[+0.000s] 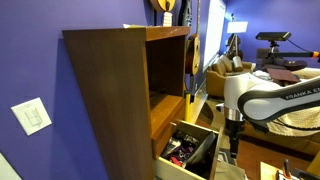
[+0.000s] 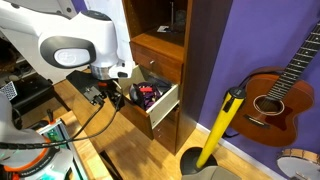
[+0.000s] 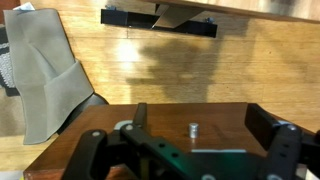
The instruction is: Slide the black and gray pencil case into the open drawer, close the open drawer
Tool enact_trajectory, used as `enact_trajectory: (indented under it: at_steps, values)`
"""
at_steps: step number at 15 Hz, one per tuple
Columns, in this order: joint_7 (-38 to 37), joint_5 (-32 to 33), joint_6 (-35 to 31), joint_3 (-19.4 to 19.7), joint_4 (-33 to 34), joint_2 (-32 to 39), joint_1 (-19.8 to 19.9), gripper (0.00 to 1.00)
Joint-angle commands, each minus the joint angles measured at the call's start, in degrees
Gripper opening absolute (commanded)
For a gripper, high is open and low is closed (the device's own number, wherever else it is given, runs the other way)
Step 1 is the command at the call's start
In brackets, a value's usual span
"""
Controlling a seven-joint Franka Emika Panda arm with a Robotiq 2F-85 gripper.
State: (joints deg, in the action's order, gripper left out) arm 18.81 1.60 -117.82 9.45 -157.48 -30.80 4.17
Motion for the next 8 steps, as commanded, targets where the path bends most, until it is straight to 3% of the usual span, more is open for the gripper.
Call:
enact_trajectory:
  at_steps: [1, 8]
  values:
    - [-1.7, 2.0, -6.6, -0.9, 0.1, 4.5, 0.2, 1.0]
    - [-5.5, 0.8, -22.9, -1.4, 0.0, 11.5, 0.2, 1.0]
